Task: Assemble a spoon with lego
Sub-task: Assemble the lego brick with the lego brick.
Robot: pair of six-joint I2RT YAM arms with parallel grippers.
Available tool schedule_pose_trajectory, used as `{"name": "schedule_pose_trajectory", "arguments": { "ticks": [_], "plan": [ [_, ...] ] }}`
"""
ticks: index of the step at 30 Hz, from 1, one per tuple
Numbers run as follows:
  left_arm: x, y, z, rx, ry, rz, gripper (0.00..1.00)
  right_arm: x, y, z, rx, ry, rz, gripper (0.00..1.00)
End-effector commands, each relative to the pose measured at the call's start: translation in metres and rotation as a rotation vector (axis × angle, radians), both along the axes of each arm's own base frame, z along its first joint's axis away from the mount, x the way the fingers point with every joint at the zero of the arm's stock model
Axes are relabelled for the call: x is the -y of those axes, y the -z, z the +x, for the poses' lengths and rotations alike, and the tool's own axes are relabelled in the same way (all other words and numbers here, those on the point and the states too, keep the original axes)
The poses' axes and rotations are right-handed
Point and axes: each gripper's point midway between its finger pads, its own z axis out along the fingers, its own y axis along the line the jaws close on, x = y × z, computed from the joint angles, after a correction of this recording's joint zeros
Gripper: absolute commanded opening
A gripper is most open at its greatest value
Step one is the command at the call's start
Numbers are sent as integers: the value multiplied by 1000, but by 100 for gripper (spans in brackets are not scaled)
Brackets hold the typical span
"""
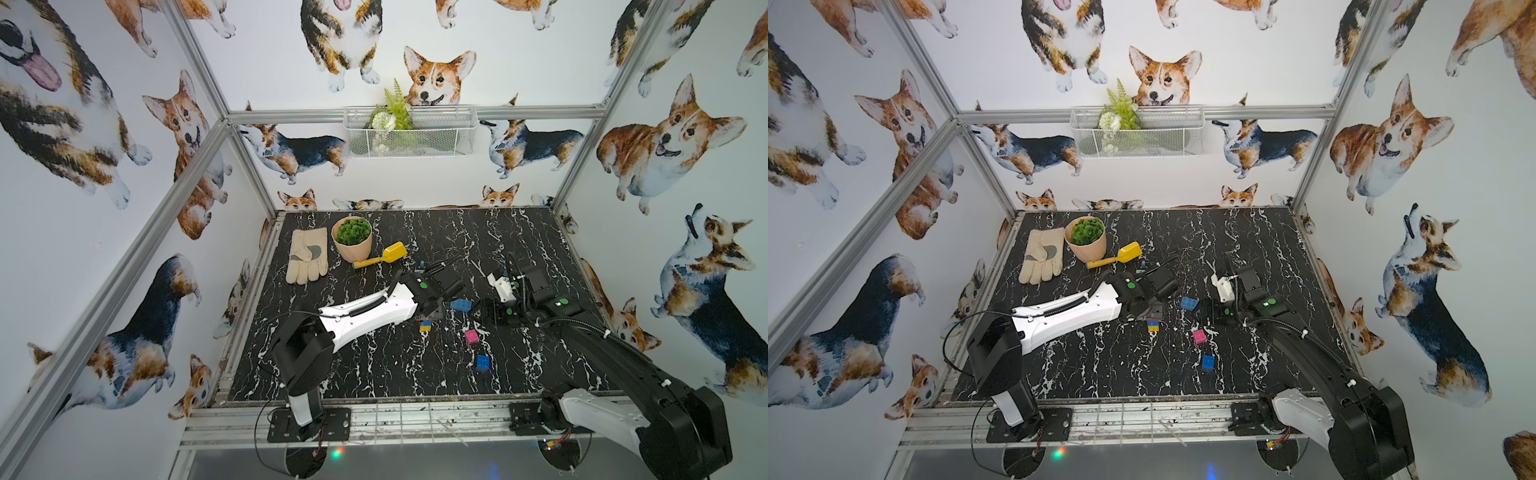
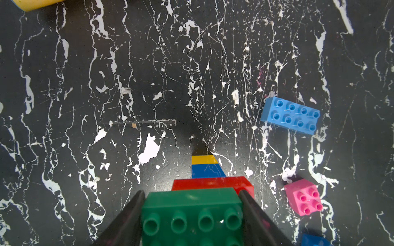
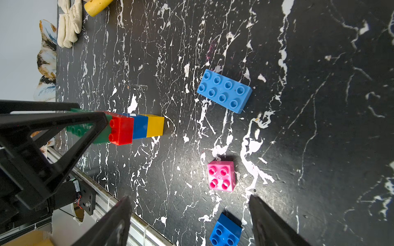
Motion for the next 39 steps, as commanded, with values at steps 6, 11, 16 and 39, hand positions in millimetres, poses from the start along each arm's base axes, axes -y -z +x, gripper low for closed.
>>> {"name": "schedule_pose_trajectory", "arguments": {
  "ticks": [6,11,16,39],
  "plan": [
    [-9,16,-13,-74,12,40,44,-2,-2,3,19,-12,1,88],
    [-6,10,-10,-58,18,26,48,-2,-2,3,19,-12,0,88],
    [-6,5,-9,-49,23,23,53,-2,-2,3,20,-11,-1,88],
    [-4,-12,-6,-8,36,0,85,-3,-2,3,12,-12,4,89]
  ]
}}
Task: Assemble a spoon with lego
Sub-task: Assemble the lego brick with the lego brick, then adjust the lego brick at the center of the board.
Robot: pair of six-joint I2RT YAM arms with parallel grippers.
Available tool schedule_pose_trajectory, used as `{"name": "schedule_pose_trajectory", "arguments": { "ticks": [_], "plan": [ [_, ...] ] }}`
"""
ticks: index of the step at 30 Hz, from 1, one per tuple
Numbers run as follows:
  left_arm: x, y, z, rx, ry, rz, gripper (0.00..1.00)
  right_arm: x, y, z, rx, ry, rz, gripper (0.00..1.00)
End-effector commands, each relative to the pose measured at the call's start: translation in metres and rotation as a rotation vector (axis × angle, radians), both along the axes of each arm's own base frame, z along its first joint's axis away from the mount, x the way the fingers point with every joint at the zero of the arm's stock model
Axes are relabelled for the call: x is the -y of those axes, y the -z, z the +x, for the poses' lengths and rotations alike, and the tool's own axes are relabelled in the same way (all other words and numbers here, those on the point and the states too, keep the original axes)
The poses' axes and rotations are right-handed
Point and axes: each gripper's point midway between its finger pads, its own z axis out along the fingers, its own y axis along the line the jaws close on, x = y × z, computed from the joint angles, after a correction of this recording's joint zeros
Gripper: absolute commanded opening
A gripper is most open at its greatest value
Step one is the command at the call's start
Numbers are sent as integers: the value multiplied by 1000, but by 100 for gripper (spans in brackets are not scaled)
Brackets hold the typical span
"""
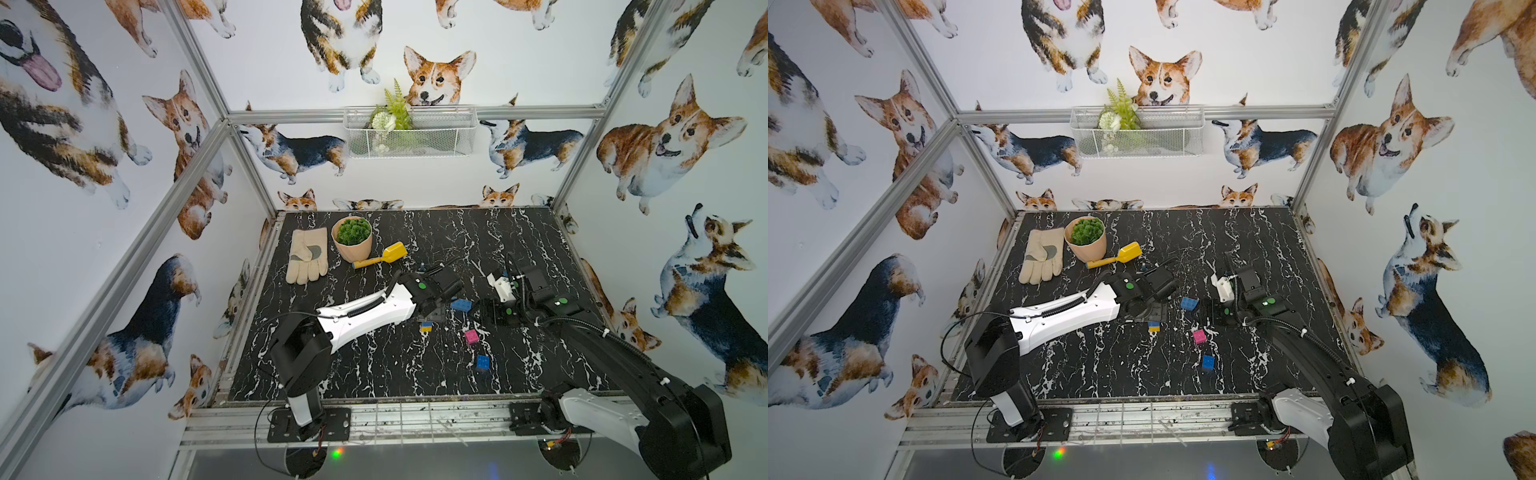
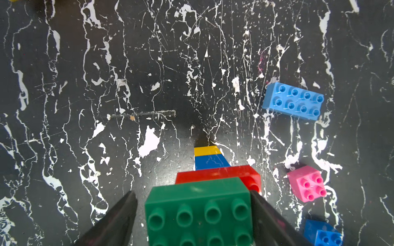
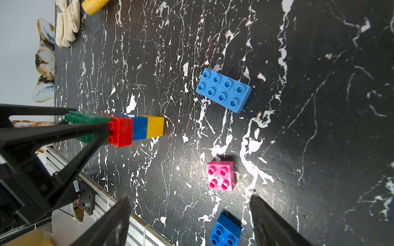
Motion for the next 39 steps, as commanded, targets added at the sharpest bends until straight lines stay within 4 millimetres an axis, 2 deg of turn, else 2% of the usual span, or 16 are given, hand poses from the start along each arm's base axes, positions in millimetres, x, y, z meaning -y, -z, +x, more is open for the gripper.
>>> {"name": "schedule_pose_trajectory", "arguments": {
  "ticks": [1,9,10,12,15,16,18,20,22,24,29,31,33,39],
  "plan": [
    [-3,-9,1,17,1,0,86,-2,-4,3,19,-12,7,89],
    [-6,-35,1,67,8,-38,91,-2,-3,3,10,-11,3,89],
    [-10,-50,-1,95,7,-70,91,-2,-3,2,10,-11,3,90],
    [-15,-61,-6,119,12,-89,92,-3,-4,2,11,-13,5,90],
    [-29,-73,-22,155,21,-114,84,-3,-6,3,12,-14,10,90],
    [-35,-73,-29,160,22,-114,76,-3,-7,3,14,-12,8,90],
    [-41,-68,-41,166,25,-128,57,-3,-7,4,12,-10,6,90],
    [-42,-53,-55,142,39,-162,41,-1,-6,4,6,-6,-7,90],
    [-37,-41,-65,131,54,-199,29,-1,-6,5,-3,-2,-12,89],
    [-33,-33,-70,117,61,-222,21,0,-4,5,-16,3,-21,89],
    [-23,-19,-70,102,77,-238,11,0,-4,4,-21,14,-32,85],
    [-11,-12,-66,88,97,-250,8,-2,-3,3,-22,14,-40,83],
    [-10,-4,-60,74,87,-239,8,-3,6,1,-54,14,-57,82],
    [-10,5,-47,55,79,-250,7,1,10,-3,-56,24,-81,82]
  ]
}}
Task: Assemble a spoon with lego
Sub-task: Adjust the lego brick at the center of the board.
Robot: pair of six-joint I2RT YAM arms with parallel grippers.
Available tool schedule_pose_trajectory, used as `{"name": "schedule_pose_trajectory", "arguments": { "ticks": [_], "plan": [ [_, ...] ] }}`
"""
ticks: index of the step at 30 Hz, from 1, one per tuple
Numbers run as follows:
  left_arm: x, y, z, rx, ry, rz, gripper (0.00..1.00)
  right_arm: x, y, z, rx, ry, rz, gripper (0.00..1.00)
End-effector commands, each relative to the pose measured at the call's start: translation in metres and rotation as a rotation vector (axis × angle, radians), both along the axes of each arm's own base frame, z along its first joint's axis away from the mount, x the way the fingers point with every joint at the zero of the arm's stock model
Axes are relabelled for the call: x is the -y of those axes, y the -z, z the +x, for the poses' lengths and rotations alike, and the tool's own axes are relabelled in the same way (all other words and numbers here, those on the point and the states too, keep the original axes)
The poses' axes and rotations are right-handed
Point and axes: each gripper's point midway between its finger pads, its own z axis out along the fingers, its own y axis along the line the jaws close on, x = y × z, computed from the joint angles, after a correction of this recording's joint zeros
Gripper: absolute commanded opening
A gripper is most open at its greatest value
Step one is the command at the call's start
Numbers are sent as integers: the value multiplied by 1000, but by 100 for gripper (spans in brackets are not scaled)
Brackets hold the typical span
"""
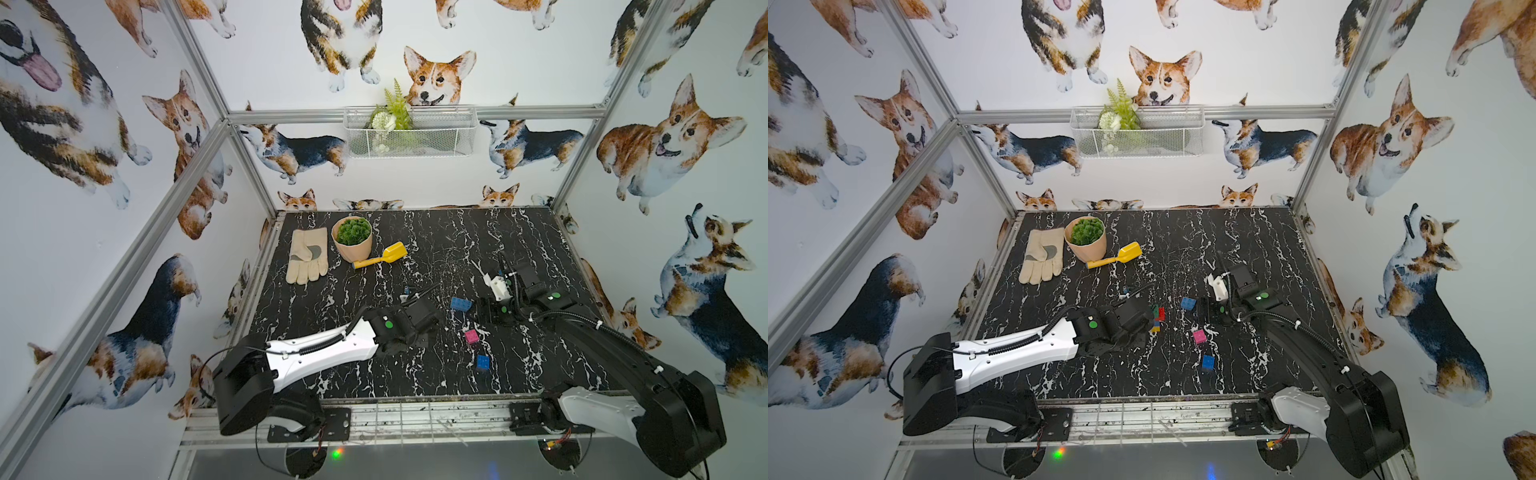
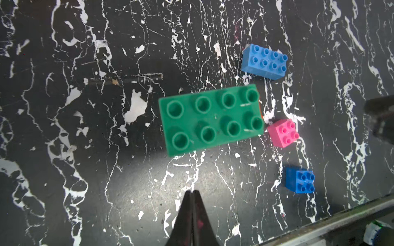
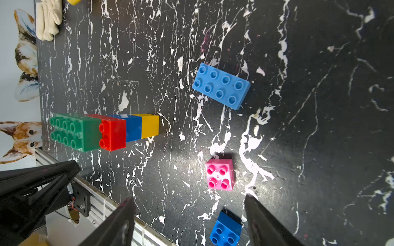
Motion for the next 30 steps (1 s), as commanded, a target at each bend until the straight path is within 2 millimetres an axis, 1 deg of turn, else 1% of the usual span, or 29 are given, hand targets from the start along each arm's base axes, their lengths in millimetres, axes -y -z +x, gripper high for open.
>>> {"name": "schedule_pose_trajectory", "arguments": {
  "ticks": [1,10,15,23,30],
  "plan": [
    [8,-1,8,3,7,-34,7,5,4,-3,-13,19,-27,82],
    [4,3,21,1,-3,-37,7,5,12,-9,-29,17,-62,82],
    [5,5,23,-2,5,-29,7,4,18,-13,-37,6,-80,82],
    [-2,5,28,2,-3,-18,7,0,26,-21,-47,-18,-124,82],
    [-3,5,31,6,-6,-18,7,-1,37,-26,-62,-34,-162,82]
  ]
}}
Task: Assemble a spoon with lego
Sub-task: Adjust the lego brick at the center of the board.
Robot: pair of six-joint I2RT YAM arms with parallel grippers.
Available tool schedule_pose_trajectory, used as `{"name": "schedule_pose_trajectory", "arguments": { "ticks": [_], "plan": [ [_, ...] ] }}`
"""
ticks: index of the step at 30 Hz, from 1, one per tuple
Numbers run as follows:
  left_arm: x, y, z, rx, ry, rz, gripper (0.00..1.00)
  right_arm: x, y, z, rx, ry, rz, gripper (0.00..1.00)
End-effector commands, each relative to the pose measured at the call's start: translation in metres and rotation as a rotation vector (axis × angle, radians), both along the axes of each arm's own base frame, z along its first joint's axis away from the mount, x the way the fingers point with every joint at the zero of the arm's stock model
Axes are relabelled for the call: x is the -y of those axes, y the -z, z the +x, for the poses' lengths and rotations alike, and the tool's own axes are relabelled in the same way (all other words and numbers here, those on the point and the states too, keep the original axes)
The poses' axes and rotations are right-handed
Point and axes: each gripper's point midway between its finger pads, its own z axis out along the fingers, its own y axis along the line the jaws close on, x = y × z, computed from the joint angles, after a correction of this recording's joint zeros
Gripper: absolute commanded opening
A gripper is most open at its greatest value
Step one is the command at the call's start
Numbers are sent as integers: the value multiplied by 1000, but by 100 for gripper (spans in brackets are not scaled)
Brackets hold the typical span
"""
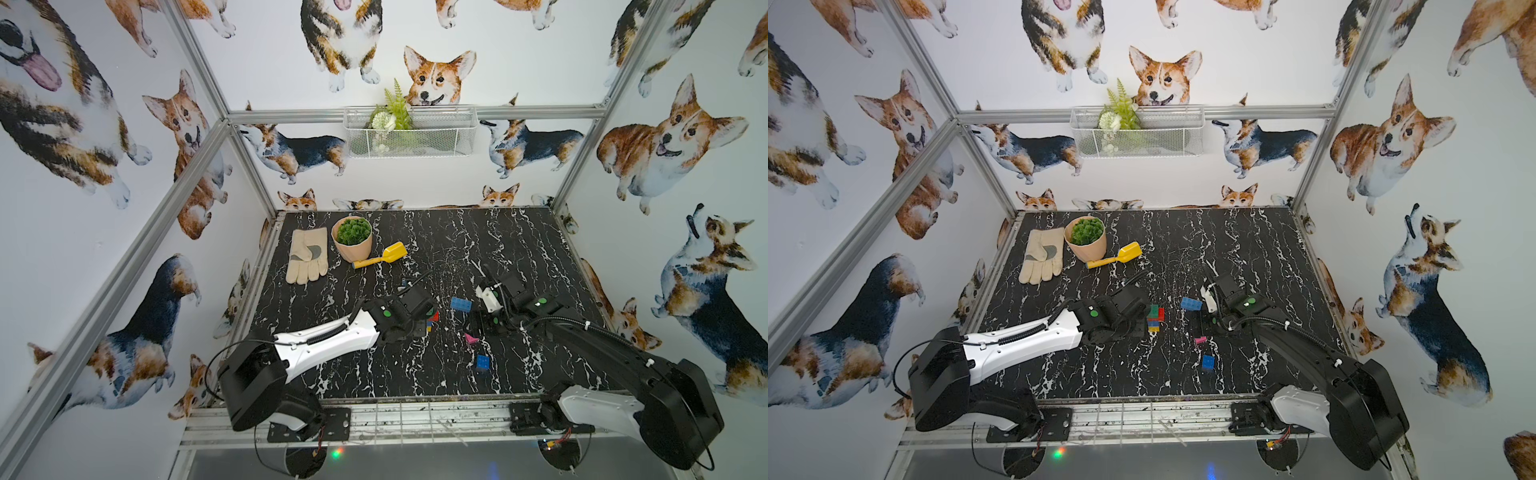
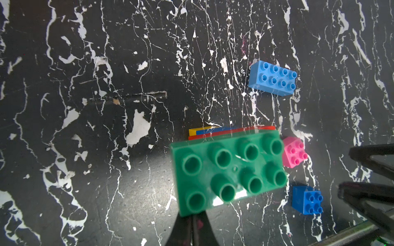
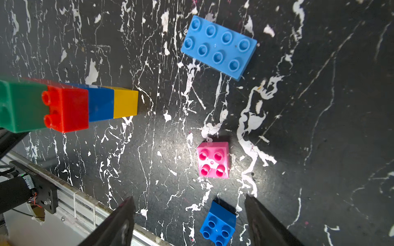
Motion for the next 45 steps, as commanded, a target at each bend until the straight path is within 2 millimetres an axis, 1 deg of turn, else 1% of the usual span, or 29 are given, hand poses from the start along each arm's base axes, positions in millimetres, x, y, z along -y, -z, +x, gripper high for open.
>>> {"name": "schedule_pose_trajectory", "arguments": {
  "ticks": [1,7,16,22,29,36,40,45],
  "plan": [
    [1,-3,5,14,-3,-8,7,5,8,-3,-15,17,-39,82],
    [-1,-1,7,14,-8,-1,7,4,12,-7,-18,6,-59,82],
    [-3,1,11,14,-12,-5,7,4,24,-14,-32,-30,-143,82],
    [-1,5,13,11,-12,-7,7,5,28,-14,-35,-45,-204,82],
    [2,5,17,13,-10,-17,7,6,27,-11,-28,-39,-216,82],
    [2,7,17,11,-10,-22,7,3,19,2,2,-63,-250,82],
    [0,7,16,11,-11,-25,7,2,21,12,-2,-95,-309,82],
    [-1,8,15,16,-10,-33,8,5,26,31,-10,-86,-363,82]
  ]
}}
